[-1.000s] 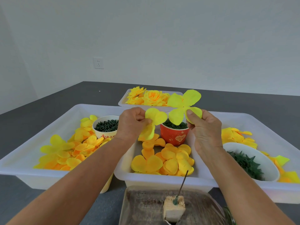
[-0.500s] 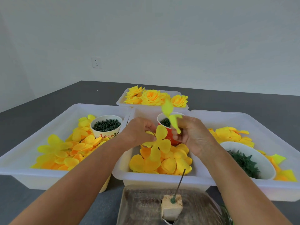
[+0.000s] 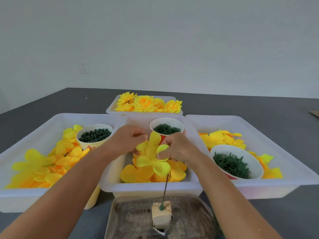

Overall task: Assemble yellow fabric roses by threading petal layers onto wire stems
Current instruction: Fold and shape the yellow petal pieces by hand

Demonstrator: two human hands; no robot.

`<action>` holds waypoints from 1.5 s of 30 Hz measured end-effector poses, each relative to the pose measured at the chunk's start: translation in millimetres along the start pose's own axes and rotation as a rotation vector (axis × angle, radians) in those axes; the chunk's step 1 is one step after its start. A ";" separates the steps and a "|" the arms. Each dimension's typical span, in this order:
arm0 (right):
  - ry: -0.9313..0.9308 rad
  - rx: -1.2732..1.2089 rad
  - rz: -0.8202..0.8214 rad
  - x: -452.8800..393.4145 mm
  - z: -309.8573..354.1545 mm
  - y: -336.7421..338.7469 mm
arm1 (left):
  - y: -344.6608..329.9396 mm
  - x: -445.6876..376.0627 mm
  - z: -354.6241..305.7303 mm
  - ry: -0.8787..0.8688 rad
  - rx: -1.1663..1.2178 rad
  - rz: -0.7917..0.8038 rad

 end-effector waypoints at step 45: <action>-0.416 0.246 -0.520 27.1 -103.3 151.6 | -59.1 -38.5 -89.0 -0.352 -0.334 -0.150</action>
Point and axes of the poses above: each hand's wrist, its own x-axis away from the middle knuckle, its own y-axis out of the back of the hand, z = x × y, the point moved 7 cm from there along -x, towards the middle knuckle, and after that the axes turned 14 degrees about z, right-handed, at the moved point
